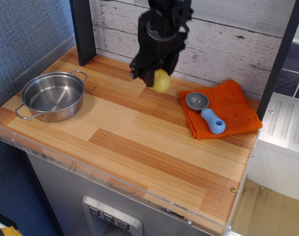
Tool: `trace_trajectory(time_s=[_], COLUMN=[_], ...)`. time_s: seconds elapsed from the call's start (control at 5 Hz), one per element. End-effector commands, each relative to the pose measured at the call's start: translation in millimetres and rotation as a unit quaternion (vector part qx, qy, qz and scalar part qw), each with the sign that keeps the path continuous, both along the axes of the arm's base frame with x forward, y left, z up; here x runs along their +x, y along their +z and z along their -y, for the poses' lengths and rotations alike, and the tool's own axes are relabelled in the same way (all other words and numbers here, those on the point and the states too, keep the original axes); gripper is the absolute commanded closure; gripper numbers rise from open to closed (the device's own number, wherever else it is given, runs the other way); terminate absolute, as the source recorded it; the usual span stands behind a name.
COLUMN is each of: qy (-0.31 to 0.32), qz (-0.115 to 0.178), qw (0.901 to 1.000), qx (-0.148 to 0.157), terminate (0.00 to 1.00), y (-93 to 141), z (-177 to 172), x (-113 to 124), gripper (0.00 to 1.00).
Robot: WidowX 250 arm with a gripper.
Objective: PICK UP THE FRUIT AND PUT ON THE ANOTHER SIDE OF THE TABLE
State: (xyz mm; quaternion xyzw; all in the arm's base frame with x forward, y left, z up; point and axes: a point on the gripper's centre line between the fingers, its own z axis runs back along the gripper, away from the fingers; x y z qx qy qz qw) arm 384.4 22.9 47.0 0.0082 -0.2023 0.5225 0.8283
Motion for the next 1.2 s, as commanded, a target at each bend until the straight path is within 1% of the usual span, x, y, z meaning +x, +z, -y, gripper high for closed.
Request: trace_trajectory(time_s=[0.0,0.2,0.8,1.0], qy=[-0.002,0.006,0.01,0.014], qz=[0.018,0.008,0.009,0.015], qw=[0.9998,0.9999,0.9999,0.9998], qx=[0.002,0.008,0.004,0.003], terminate=[0.0,0.0,0.0,0.0], y=[4.8,3.1,13.1,21.9], z=[1.0,-3.0,-2.8,-2.2], x=[10.3,13.4,5.2,5.2], gripper=[1.0,0.0,0.0,0.0])
